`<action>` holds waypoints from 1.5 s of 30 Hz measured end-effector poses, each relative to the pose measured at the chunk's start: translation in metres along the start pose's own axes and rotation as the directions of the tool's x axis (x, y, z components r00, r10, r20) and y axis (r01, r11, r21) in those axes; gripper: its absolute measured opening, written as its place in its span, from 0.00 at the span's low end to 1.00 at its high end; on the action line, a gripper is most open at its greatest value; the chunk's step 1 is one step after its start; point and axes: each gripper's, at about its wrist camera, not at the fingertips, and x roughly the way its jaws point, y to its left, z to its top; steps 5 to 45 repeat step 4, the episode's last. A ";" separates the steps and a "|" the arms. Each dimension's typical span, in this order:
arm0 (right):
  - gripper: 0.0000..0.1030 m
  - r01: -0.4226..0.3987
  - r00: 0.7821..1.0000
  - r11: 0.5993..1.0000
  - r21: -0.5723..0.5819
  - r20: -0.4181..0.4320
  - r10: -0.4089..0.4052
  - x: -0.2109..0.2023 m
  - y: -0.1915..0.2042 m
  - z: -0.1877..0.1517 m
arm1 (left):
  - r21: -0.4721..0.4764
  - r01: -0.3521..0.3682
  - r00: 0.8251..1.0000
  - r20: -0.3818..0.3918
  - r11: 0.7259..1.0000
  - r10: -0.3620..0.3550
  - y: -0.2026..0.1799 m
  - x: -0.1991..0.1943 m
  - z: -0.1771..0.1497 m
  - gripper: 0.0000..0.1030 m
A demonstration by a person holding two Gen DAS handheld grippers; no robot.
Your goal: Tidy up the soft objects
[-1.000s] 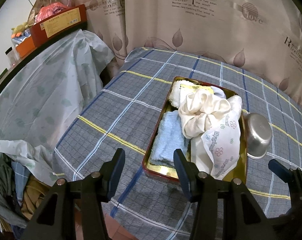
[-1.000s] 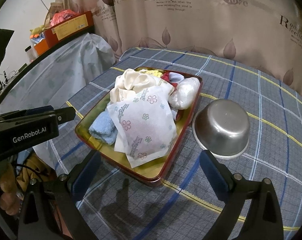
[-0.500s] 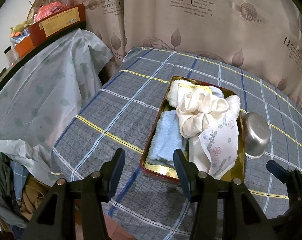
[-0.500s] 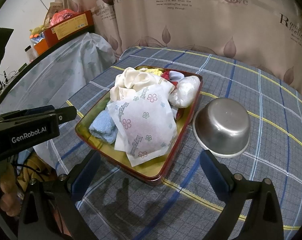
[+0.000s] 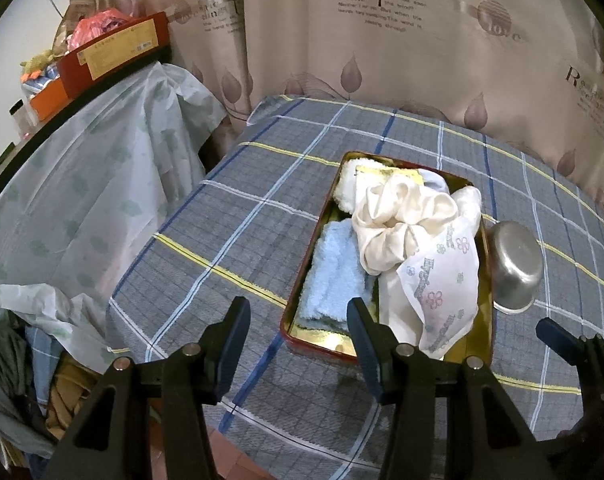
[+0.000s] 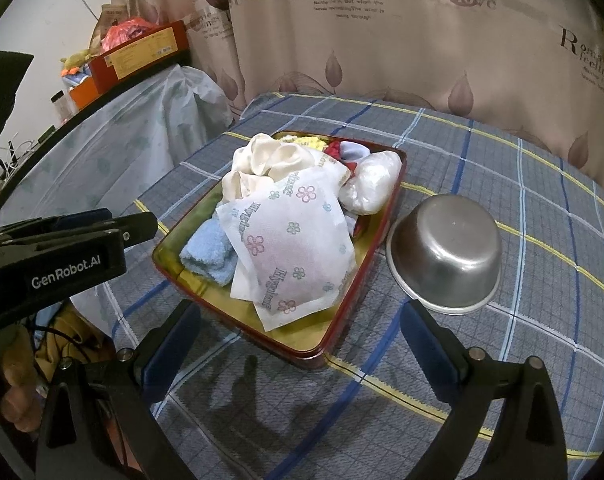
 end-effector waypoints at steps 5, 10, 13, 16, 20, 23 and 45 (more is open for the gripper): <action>0.96 -0.002 1.000 1.000 0.000 0.001 0.002 -0.002 0.000 0.002 | -0.005 0.001 1.000 -0.002 1.000 -0.001 -0.002 0.000 0.001 0.50; 0.96 -0.002 1.000 1.000 0.000 0.001 0.002 -0.002 0.000 0.002 | -0.005 0.001 1.000 -0.002 1.000 -0.001 -0.002 0.000 0.001 0.50; 0.96 -0.002 1.000 1.000 0.000 0.001 0.002 -0.002 0.000 0.002 | -0.005 0.001 1.000 -0.002 1.000 -0.001 -0.002 0.000 0.001 0.50; 0.96 -0.002 1.000 1.000 0.000 0.001 0.002 -0.002 0.000 0.002 | -0.005 0.001 1.000 -0.002 1.000 -0.001 -0.002 0.000 0.001 0.50; 0.96 -0.002 1.000 1.000 0.000 0.001 0.002 -0.002 0.000 0.002 | -0.005 0.001 1.000 -0.002 1.000 -0.001 -0.002 0.000 0.001 0.50; 0.96 -0.002 1.000 1.000 0.000 0.001 0.002 -0.002 0.000 0.002 | -0.005 0.001 1.000 -0.002 1.000 -0.001 -0.002 0.000 0.001 0.50; 0.96 -0.002 1.000 1.000 0.000 0.001 0.002 -0.002 0.000 0.002 | -0.005 0.001 1.000 -0.002 1.000 -0.001 -0.002 0.000 0.001 0.50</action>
